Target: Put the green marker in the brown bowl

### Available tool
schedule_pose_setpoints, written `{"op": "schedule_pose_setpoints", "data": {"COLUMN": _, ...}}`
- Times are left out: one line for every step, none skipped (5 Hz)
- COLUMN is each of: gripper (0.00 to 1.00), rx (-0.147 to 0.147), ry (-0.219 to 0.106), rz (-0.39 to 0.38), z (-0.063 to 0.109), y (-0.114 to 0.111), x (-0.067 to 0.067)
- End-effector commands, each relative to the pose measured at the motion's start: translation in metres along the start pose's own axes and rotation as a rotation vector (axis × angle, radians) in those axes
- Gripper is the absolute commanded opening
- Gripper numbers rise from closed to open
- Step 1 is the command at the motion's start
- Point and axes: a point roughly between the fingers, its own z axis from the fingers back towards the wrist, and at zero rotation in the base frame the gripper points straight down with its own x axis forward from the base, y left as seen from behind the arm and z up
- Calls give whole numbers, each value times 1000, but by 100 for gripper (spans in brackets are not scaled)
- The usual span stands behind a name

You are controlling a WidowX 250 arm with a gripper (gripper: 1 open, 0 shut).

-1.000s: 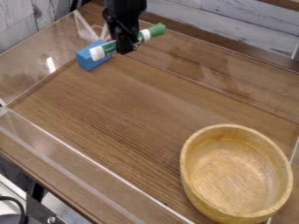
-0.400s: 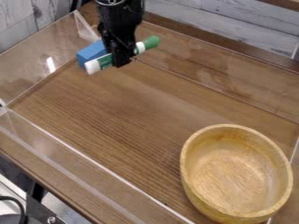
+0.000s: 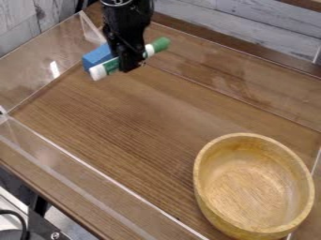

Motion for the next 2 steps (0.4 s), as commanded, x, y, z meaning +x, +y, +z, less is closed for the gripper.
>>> {"op": "schedule_pose_setpoints", "data": {"gripper": 0, "rx": 49, "ry": -53, "rz": 14, "z": 19, "y": 8, "x": 4}}
{"op": "schedule_pose_setpoints", "data": {"gripper": 0, "rx": 47, "ry": -53, "rz": 20, "z": 18, "y": 7, "x": 3}}
